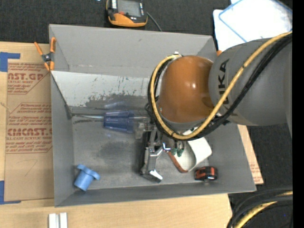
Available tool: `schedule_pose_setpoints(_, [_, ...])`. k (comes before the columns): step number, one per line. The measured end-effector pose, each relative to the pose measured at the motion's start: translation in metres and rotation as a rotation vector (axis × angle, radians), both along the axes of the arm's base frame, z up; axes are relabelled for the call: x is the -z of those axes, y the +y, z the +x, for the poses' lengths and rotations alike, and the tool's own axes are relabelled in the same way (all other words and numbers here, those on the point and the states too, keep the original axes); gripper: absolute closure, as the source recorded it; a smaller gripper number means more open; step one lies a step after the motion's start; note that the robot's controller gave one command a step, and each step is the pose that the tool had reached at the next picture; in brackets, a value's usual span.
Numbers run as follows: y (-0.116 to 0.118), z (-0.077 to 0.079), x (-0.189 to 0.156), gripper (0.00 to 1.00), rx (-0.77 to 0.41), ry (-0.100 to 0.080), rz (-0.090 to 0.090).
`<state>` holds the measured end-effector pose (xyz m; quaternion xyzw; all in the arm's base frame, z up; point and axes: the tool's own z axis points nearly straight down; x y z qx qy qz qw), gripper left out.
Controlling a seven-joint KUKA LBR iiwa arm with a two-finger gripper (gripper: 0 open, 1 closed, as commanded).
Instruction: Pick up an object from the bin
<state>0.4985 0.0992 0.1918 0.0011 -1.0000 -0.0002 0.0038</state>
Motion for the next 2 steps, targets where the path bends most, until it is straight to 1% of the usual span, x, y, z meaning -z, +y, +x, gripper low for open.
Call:
schedule_pose_setpoints(1, [-0.001, 0.002, -0.004, 0.0, 0.002, -0.008, 0.001])
schedule_pose_setpoints(2, [-0.063, 0.032, 0.097, 0.0, -0.657, -0.014, 0.004])
